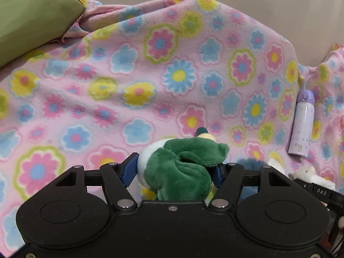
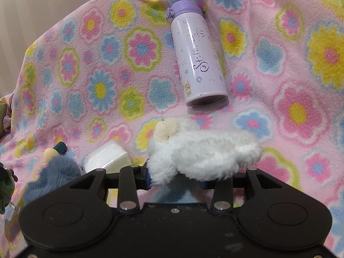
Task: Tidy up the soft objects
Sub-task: 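Lift the white teddy bear with the right gripper while the left gripper holds the frog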
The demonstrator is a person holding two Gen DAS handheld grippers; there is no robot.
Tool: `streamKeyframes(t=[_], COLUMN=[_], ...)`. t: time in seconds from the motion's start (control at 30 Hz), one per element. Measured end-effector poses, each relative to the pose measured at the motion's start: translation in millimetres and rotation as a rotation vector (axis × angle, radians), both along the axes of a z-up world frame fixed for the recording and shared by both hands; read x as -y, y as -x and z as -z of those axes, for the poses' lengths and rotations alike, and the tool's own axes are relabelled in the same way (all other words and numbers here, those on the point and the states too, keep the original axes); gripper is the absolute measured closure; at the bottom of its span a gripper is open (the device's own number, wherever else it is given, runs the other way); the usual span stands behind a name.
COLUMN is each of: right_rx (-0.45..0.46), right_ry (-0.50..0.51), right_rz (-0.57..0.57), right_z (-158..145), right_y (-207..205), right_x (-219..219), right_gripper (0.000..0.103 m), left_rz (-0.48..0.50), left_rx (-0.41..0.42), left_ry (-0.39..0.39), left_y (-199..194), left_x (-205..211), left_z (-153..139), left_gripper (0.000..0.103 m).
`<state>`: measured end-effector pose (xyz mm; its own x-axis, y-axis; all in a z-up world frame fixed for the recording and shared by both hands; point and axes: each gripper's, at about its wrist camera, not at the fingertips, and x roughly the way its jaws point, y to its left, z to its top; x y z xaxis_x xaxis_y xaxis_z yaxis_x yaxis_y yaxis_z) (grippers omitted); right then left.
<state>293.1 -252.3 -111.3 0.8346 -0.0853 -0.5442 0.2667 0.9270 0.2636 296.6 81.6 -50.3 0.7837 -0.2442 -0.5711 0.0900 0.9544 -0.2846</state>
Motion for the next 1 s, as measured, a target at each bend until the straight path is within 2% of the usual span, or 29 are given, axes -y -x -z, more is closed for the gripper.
streamKeyframes(t=[0.2,0.8,1.0], right_rx=[0.0,-0.009,-0.028], right_ry=[0.002,0.019,0.046], right_rz=[-0.001,-0.006,-0.012], right_z=[-0.1,0.7,-0.2], right_y=[0.1,-1.6,-3.8], right_x=[-0.1,-1.3,-3.7], right_gripper=[0.064,0.064,0.064], left_rz=[0.036,0.078,0.096], left_rx=[-0.041,-0.142,-0.219], left_ry=[-0.046,-0.083,-0.086], left_y=[9.8,65.2,89.7], left_x=[21.8,50.6,55.1], left_z=[3.1,-16.3,-16.3], left_gripper=[0.041,0.041,0.041])
